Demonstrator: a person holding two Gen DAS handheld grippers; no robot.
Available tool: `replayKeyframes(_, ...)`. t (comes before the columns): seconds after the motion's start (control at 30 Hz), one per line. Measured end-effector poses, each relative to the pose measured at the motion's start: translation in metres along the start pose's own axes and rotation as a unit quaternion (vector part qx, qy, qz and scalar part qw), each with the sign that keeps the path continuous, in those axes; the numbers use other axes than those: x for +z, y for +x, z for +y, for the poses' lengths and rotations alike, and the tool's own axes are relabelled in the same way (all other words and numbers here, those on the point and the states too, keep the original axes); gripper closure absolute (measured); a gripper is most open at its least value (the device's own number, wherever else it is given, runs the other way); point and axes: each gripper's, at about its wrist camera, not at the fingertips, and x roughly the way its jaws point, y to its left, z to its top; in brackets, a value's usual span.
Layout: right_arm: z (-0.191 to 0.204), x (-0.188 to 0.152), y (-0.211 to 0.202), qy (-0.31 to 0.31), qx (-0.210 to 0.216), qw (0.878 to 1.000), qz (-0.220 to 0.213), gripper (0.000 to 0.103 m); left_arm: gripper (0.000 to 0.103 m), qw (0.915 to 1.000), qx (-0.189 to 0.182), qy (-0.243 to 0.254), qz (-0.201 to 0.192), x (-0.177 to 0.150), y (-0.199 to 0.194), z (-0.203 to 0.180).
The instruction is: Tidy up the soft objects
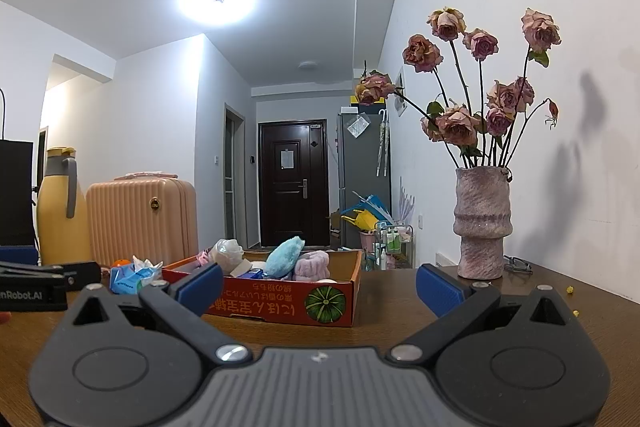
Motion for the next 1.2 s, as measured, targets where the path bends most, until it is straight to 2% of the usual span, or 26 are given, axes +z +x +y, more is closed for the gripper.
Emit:
replayKeyframes(0.93, 0.0008, 0.0002, -0.0001, -0.001, 0.0, 1.0, 0.0, 0.0, 0.0, 1.0, 0.001, 0.005, -0.002, 0.0006, -0.0015, -0.0011)
replayKeyframes(1.2, -0.0001, 0.0003, 0.0013, -0.002, -0.002, 1.0, 0.003, 0.0, 0.0, 0.9999, -0.009, 0.006, -0.007, -0.0003, -0.0015, -0.0003)
